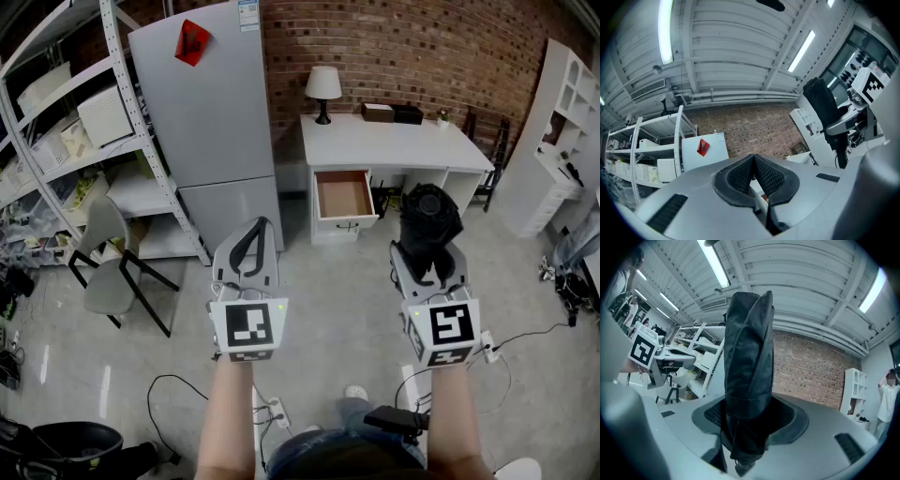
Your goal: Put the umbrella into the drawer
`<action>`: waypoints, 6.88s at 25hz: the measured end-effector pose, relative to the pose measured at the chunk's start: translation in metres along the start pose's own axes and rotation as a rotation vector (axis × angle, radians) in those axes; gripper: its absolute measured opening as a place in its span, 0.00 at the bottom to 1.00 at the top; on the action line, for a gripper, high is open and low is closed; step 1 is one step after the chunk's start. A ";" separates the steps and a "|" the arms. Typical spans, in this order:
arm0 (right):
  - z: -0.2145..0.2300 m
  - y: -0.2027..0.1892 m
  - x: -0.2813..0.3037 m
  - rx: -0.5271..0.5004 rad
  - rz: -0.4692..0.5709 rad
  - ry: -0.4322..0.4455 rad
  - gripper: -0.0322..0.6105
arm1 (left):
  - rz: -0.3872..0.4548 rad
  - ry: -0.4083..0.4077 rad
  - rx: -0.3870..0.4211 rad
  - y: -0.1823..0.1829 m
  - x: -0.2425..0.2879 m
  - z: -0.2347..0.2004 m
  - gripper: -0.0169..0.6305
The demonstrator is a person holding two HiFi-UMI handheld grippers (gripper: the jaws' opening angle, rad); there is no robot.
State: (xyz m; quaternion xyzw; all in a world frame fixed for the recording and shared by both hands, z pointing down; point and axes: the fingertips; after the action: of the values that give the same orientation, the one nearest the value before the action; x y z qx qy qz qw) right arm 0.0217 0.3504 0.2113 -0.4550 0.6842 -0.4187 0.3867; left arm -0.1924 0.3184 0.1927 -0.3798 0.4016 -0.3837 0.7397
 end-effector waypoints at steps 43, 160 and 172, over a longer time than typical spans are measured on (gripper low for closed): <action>0.150 -0.105 0.127 0.148 -0.038 -0.014 0.40 | -0.048 0.019 -0.022 -0.048 0.194 0.048 0.03; 0.019 -0.669 0.592 -0.184 -0.887 0.816 0.41 | -0.663 -0.101 -0.239 -0.550 0.573 0.036 0.03; -0.006 -0.725 0.602 -0.216 -1.005 0.880 0.42 | -0.711 -0.096 -0.227 -0.577 0.573 0.040 0.03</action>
State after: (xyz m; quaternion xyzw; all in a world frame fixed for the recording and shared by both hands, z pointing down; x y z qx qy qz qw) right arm 0.0599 -0.3888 0.7951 -0.5411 0.5213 -0.6232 -0.2169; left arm -0.0889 -0.4123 0.5362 -0.5927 0.2497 -0.5512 0.5315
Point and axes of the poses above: the fingertips, and each gripper's own axes: x forward along the fingers, z to its right, y out of its top, and after that the axes turned 7 degrees about z, right-handed
